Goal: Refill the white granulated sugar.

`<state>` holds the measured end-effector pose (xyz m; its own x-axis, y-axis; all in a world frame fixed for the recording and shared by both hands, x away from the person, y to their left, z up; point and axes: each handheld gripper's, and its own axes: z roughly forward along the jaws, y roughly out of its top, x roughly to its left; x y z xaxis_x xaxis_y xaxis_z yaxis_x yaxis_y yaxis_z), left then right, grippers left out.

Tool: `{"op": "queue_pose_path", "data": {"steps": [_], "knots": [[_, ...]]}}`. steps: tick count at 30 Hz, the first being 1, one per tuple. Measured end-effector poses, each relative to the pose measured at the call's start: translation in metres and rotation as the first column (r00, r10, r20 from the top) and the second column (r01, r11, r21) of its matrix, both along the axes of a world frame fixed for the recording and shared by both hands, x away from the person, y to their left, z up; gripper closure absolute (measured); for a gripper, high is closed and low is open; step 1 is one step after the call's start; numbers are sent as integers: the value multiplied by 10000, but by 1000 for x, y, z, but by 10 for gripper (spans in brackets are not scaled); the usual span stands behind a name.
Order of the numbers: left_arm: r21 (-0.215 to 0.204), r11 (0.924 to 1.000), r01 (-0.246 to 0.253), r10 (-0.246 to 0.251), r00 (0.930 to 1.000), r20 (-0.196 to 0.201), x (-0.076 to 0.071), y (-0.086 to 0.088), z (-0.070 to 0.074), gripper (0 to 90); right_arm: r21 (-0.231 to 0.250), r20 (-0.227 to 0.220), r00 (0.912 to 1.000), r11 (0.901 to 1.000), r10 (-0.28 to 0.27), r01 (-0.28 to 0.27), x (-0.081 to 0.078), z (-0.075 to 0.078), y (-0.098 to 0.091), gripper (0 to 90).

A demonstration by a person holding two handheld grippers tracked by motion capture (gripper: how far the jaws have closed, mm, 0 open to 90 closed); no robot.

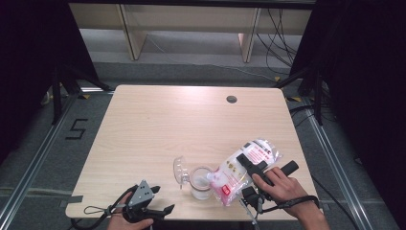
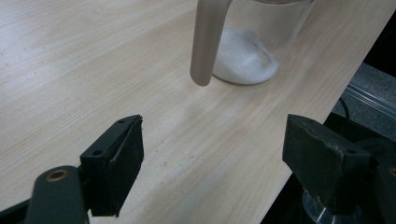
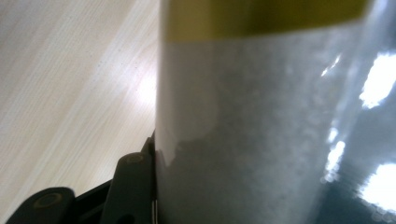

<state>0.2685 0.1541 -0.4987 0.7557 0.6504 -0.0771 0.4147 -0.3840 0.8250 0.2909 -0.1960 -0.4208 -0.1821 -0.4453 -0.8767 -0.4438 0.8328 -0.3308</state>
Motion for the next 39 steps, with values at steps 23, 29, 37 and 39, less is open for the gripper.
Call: {"op": "queue_pose_path", "data": {"steps": [23,29,37,39], "knots": [[183,9998,-38,40,9999,-117,0,1,1,202,-337,47,9988,9983,484,-482,5,2,0,556],[87,9998,-166,168,9995,-255,-1,0,1,203,-217,-79,9998,9996,203,-205,4,1,-2,557],[-20,10000,-29,29,10000,-44,0,0,0,202,34,-213,9997,10000,68,-67,3,-1,-2,558],[70,10000,-11,11,10000,-74,0,0,1,202,46,-192,9997,9998,168,-168,3,-1,-1,559]]}}
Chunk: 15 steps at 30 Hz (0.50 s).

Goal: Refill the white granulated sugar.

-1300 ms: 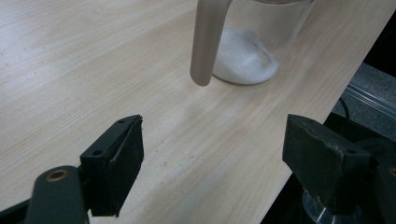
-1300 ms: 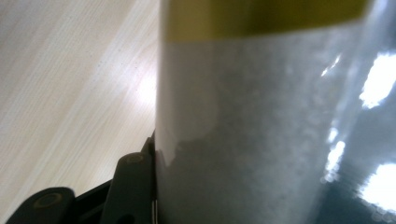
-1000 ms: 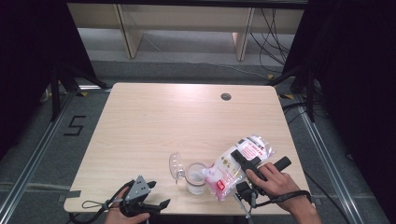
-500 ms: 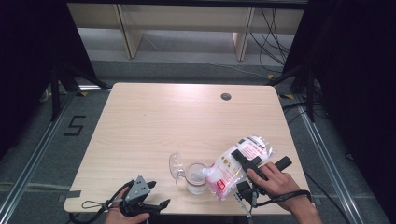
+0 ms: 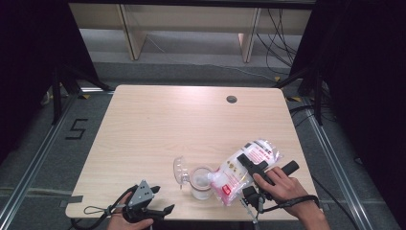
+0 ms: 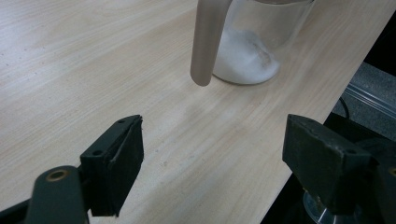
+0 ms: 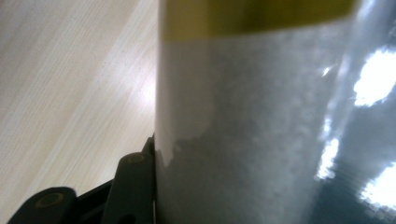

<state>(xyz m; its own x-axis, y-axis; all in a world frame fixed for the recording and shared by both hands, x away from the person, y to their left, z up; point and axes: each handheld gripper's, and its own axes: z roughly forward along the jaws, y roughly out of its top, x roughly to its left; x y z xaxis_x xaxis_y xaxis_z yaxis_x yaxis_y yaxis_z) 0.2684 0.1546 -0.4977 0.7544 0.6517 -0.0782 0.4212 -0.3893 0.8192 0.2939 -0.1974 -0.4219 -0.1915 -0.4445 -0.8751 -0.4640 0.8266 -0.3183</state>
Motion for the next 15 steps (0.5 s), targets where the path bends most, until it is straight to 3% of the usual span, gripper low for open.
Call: {"op": "queue_pose_path", "data": {"steps": [14,15], "knots": [[100,9999,105,-105,9999,61,0,1,0,203,-73,21,10000,10000,-43,43,0,1,0,561],[-88,10000,-7,7,10000,35,0,0,-1,203,-353,157,9997,9992,186,-181,1,3,0,561]]}}
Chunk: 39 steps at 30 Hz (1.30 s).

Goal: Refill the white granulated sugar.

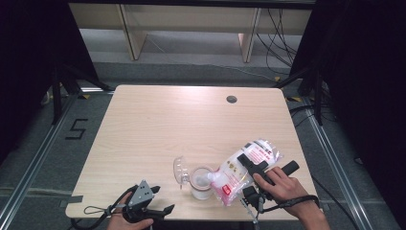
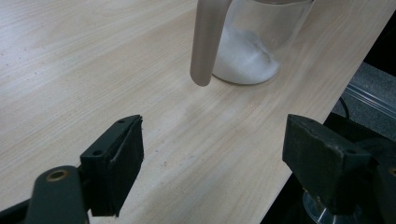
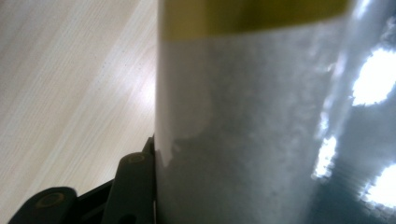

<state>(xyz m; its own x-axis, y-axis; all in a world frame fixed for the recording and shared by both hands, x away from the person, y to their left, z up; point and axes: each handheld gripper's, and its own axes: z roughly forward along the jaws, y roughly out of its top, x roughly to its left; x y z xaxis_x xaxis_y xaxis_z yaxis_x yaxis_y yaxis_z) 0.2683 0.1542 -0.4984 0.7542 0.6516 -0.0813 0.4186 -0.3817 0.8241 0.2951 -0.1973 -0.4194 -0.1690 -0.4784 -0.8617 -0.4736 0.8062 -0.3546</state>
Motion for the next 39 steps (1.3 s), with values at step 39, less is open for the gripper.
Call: {"op": "queue_pose_path", "data": {"steps": [39], "knots": [[130,9998,-163,165,9997,-198,-1,0,1,203,393,-315,9992,9989,-231,243,-1,-2,0,565]]}}
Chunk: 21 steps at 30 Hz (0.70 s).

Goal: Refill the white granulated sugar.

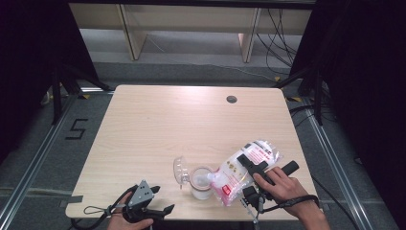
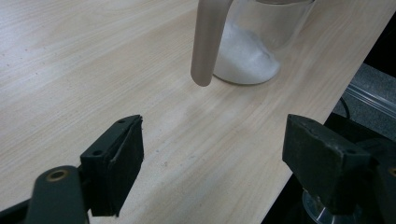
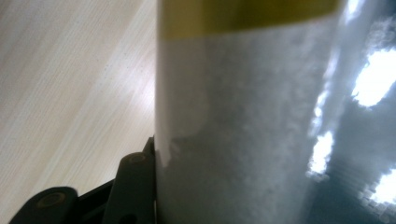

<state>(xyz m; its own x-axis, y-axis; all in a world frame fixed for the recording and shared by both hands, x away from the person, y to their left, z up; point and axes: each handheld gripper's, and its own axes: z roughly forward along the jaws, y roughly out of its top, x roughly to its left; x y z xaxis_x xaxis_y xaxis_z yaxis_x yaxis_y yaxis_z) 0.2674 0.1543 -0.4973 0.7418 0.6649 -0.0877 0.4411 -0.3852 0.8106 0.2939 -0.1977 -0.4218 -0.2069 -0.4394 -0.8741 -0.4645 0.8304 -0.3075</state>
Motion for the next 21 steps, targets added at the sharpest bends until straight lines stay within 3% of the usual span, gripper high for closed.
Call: {"op": "queue_pose_path", "data": {"steps": [2,3,5,6,8,11,13,21], "knots": [[57,9998,196,-197,9997,159,1,1,0,203,-34,11,10000,10000,-49,49,0,0,0,565],[8,9999,162,-162,9997,155,1,0,0,203,-397,170,9995,9989,262,-255,2,2,1,565],[-25,9999,161,-160,9997,177,1,0,0,203,-7,-2,10000,10000,15,-15,0,0,0,565],[-78,10000,10,-11,10000,-28,0,0,0,203,-7,-2,10000,10000,15,-15,0,0,0,565],[148,9996,244,-247,9995,197,1,2,0,203,-120,52,10000,9999,-23,24,0,1,0,565],[5,10000,0,0,10000,16,0,0,0,203,42,34,10000,10000,-83,83,-1,1,-1,566],[91,9997,241,-243,9995,176,1,1,0,203,-115,47,10000,9999,-19,20,0,1,0,566],[42,9999,130,-131,9998,175,1,0,0,203,-104,2,10000,9999,3,-3,0,1,0,566]]}}
